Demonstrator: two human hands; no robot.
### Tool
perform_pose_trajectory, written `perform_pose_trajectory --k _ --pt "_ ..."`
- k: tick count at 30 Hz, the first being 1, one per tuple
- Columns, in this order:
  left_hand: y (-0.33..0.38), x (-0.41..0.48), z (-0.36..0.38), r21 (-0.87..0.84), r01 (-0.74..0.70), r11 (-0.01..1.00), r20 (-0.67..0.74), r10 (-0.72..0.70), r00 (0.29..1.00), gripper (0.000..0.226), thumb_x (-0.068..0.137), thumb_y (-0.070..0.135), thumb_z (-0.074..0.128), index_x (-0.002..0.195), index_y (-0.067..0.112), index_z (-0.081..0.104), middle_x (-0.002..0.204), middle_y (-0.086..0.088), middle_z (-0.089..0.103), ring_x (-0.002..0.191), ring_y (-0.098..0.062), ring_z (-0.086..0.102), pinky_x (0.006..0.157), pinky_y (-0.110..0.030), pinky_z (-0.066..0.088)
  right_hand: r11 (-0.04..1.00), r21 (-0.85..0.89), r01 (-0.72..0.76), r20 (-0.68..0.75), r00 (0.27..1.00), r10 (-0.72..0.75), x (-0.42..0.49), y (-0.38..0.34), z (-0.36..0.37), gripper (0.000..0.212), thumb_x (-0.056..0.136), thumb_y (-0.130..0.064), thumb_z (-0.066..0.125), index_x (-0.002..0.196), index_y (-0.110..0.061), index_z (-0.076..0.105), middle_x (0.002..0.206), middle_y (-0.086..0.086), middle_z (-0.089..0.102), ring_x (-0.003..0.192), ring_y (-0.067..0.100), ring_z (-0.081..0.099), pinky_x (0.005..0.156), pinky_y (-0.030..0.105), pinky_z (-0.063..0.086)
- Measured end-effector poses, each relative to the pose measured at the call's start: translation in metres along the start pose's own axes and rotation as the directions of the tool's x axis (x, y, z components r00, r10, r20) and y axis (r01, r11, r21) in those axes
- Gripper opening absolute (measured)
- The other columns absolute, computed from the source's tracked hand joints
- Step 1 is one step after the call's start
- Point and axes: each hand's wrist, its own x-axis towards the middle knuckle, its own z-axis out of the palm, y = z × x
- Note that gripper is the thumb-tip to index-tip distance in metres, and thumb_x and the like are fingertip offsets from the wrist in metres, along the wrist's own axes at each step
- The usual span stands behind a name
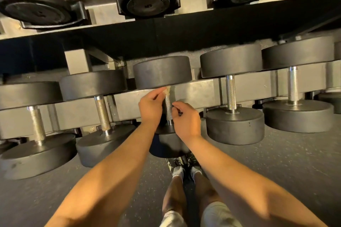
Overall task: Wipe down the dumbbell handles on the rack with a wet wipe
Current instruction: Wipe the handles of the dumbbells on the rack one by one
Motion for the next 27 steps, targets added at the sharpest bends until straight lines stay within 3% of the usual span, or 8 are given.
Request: perform_pose_trajectory --k 3,10,15,18,21,24,26,27 --pt "-0.011 -0.014 -0.005 0.031 -0.006 1.000 0.084 0.003 0.996 0.024 0.097 0.013 0.067 0.120 0.016 0.075 0.119 0.007 0.073 0.109 0.000 0.066 0.101 -0.015 0.048 0.999 0.025 -0.019 0.000 1.000 0.019 0.000 -0.002 -0.002 0.023 0.099 -0.022 0.057 0.118 -0.022 0.070 0.111 -0.004 0.070 0.098 0.014 0.065 0.090 0.034 0.056" --pt "-0.023 -0.029 -0.015 0.078 0.087 0.993 0.195 -0.101 0.976 0.019 0.093 0.013 0.072 0.109 0.018 0.079 0.106 0.007 0.077 0.100 -0.003 0.070 0.095 -0.018 0.053 0.996 0.049 -0.076 -0.014 0.997 0.076 0.001 -0.005 -0.006 0.023 0.098 -0.018 0.056 0.115 -0.018 0.071 0.110 -0.001 0.071 0.098 0.014 0.064 0.084 0.023 0.049" --pt "-0.026 -0.037 -0.013 0.297 0.096 0.950 0.204 -0.162 0.965 0.017 0.091 0.014 0.072 0.102 0.025 0.081 0.100 0.012 0.076 0.087 0.002 0.065 0.070 0.001 0.046 0.995 -0.044 -0.094 0.025 0.995 0.095 -0.004 -0.002 -0.009 0.030 0.097 -0.014 0.055 0.123 -0.017 0.069 0.119 0.001 0.070 0.108 0.019 0.064 0.093 0.032 0.052" --pt "-0.023 -0.038 -0.013 0.377 0.110 0.920 0.209 -0.200 0.957 0.019 0.091 0.015 0.071 0.099 0.027 0.082 0.090 0.014 0.072 0.077 0.005 0.060 0.061 0.000 0.043 0.988 -0.077 -0.131 0.102 0.985 0.138 -0.007 -0.003 -0.012 0.030 0.097 -0.011 0.054 0.123 -0.016 0.068 0.120 0.003 0.069 0.109 0.021 0.064 0.091 0.028 0.050" --pt "-0.021 -0.046 -0.014 0.364 0.116 0.924 0.191 -0.196 0.962 0.018 0.091 0.012 0.070 0.099 0.024 0.082 0.094 0.011 0.074 0.083 0.001 0.062 0.079 -0.010 0.048 0.984 -0.077 -0.163 0.146 0.974 0.173 -0.013 -0.004 -0.018 0.031 0.098 -0.009 0.052 0.124 -0.014 0.067 0.121 0.006 0.070 0.111 0.021 0.063 0.092 0.025 0.048" --pt "-0.011 -0.061 -0.017 0.248 0.128 0.960 0.217 -0.184 0.959 0.018 0.090 0.008 0.072 0.098 0.021 0.081 0.098 0.004 0.077 0.096 -0.011 0.070 0.097 -0.027 0.054 0.982 -0.022 -0.188 0.148 0.971 0.189 -0.022 -0.011 -0.032 0.030 0.099 -0.007 0.050 0.123 -0.013 0.067 0.120 0.007 0.069 0.111 0.021 0.063 0.089 0.020 0.044" --pt "0.003 -0.075 -0.018 0.182 0.124 0.975 0.222 -0.164 0.961 0.019 0.091 0.007 0.071 0.098 0.022 0.080 0.098 0.003 0.077 0.098 -0.015 0.070 0.096 -0.029 0.055 0.982 0.009 -0.189 0.142 0.972 0.186 -0.029 -0.020 -0.045 0.030 0.099 -0.007 0.049 0.122 -0.014 0.068 0.119 0.006 0.069 0.108 0.019 0.062 0.085 0.016 0.044" --pt "0.011 -0.082 -0.017 0.154 0.109 0.982 0.212 -0.141 0.967 0.019 0.092 0.008 0.070 0.100 0.022 0.080 0.099 0.004 0.076 0.098 -0.015 0.070 0.092 -0.023 0.055 0.984 0.021 -0.179 0.138 0.975 0.174 -0.033 -0.026 -0.053 0.030 0.099 -0.007 0.049 0.121 -0.014 0.068 0.117 0.004 0.069 0.106 0.017 0.062 0.080 0.012 0.043"
